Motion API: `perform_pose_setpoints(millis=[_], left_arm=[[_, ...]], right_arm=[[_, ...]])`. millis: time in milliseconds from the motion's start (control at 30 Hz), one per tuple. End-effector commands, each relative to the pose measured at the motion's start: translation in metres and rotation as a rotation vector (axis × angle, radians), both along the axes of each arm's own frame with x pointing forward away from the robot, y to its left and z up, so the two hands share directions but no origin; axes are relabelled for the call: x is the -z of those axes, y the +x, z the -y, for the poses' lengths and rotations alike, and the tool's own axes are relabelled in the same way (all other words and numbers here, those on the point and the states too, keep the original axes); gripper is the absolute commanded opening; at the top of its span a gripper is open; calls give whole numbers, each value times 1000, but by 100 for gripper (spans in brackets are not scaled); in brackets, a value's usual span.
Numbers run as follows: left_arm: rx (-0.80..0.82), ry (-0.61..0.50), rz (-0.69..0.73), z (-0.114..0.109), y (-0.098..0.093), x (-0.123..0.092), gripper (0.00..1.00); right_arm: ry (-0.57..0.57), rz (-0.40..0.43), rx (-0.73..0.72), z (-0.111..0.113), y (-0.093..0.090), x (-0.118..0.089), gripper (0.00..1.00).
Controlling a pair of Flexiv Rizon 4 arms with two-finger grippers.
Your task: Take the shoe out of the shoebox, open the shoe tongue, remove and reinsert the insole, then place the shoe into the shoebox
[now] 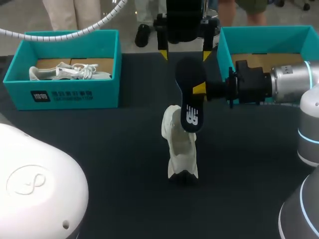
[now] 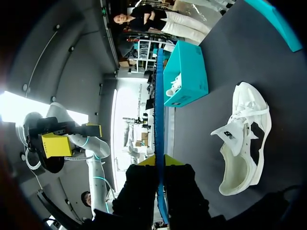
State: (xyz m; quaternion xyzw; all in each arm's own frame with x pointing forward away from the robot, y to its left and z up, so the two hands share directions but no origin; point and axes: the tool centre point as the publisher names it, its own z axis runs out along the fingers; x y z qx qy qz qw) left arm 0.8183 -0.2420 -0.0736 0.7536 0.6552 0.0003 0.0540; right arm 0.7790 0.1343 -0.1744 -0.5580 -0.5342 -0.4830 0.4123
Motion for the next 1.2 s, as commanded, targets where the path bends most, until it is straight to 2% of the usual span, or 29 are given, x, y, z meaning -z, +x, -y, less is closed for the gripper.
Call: perform_pose_setpoints(millis=[33, 300, 800, 1200], left_arm=[[0, -4, 3, -2, -1, 2, 100], [-10, -67, -9, -3, -1, 3, 100], [8, -354, -42, -16, -8, 20, 100], [25, -578, -27, -22, -6, 25, 100]], right_arm=[[-2, 0, 2, 0, -1, 0, 0], [-4, -2, 2, 1, -2, 0, 0], [-12, 6, 21, 9, -3, -7, 0], [-22, 0, 31, 12, -4, -9, 0]])
